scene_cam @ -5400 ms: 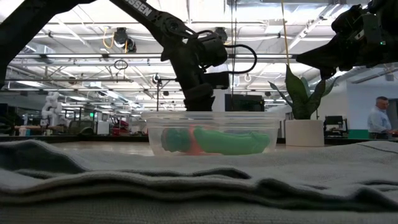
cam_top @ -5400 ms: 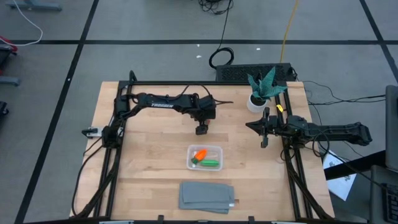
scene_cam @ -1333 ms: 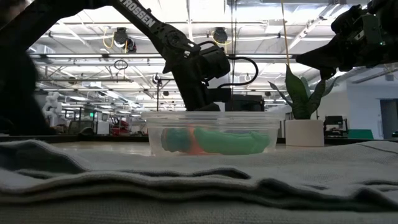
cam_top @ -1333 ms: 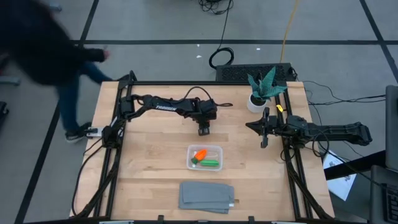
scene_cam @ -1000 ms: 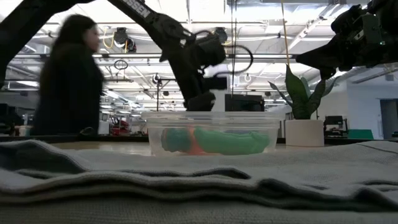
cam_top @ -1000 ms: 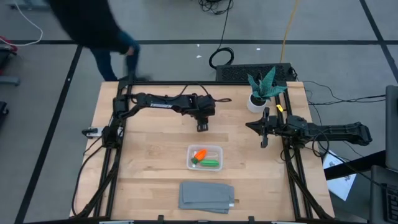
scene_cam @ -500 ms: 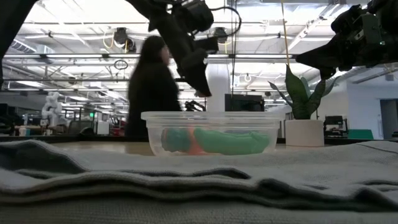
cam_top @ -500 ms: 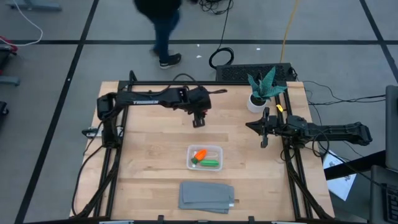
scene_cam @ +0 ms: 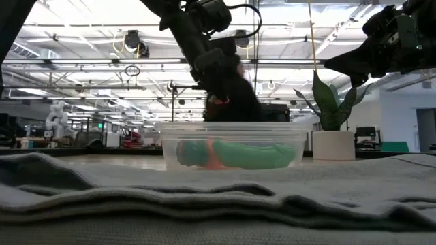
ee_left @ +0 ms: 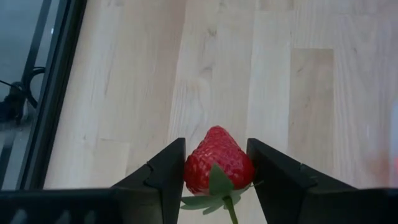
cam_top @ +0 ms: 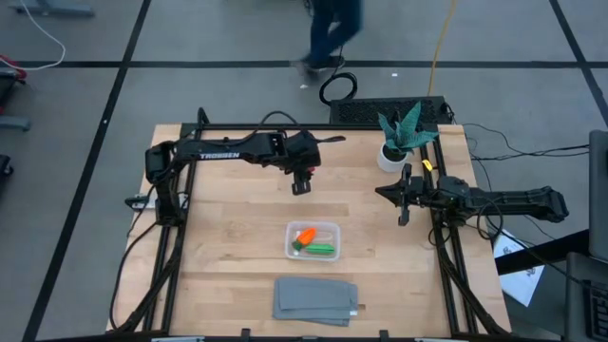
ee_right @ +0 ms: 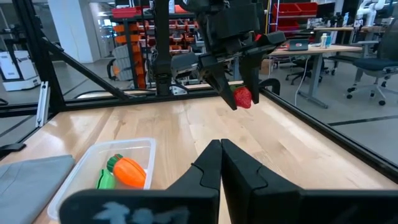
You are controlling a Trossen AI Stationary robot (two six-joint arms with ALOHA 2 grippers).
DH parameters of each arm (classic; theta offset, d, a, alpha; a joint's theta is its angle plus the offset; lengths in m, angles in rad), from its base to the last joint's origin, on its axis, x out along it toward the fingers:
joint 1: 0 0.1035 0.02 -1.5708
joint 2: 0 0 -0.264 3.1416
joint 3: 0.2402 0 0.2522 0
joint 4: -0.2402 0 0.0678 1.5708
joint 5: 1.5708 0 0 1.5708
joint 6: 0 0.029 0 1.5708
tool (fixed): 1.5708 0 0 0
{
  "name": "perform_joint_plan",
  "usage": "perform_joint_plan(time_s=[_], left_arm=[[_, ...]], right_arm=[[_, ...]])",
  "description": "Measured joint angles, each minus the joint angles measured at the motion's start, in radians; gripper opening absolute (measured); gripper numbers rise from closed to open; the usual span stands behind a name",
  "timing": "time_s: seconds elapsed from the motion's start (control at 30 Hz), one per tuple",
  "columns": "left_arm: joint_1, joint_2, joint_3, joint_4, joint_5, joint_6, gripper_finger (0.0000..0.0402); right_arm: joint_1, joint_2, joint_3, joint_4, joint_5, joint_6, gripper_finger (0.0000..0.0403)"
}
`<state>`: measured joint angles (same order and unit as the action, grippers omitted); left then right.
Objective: Pick and placing Produce into tupperware
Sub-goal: Put the strawberry into the transparent bin
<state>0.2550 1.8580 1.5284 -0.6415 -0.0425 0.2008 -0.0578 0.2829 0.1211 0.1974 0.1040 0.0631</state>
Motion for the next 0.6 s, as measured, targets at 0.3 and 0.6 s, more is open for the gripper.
perform_joint_plan(time_s=[0.3, 0.6], left_arm=[[-0.003, 0.000, 0.000, 0.000, 0.003, -0.001, 0.0168], [-0.034, 0.000, 0.000, 0.000, 0.045, -0.018, 0.0168]], right_arm=[[0.000, 0.000, 0.000, 0.000, 0.000, -0.004, 0.0000], [0.000, 0.000, 0.000, 0.000, 0.000, -0.004, 0.0000]])
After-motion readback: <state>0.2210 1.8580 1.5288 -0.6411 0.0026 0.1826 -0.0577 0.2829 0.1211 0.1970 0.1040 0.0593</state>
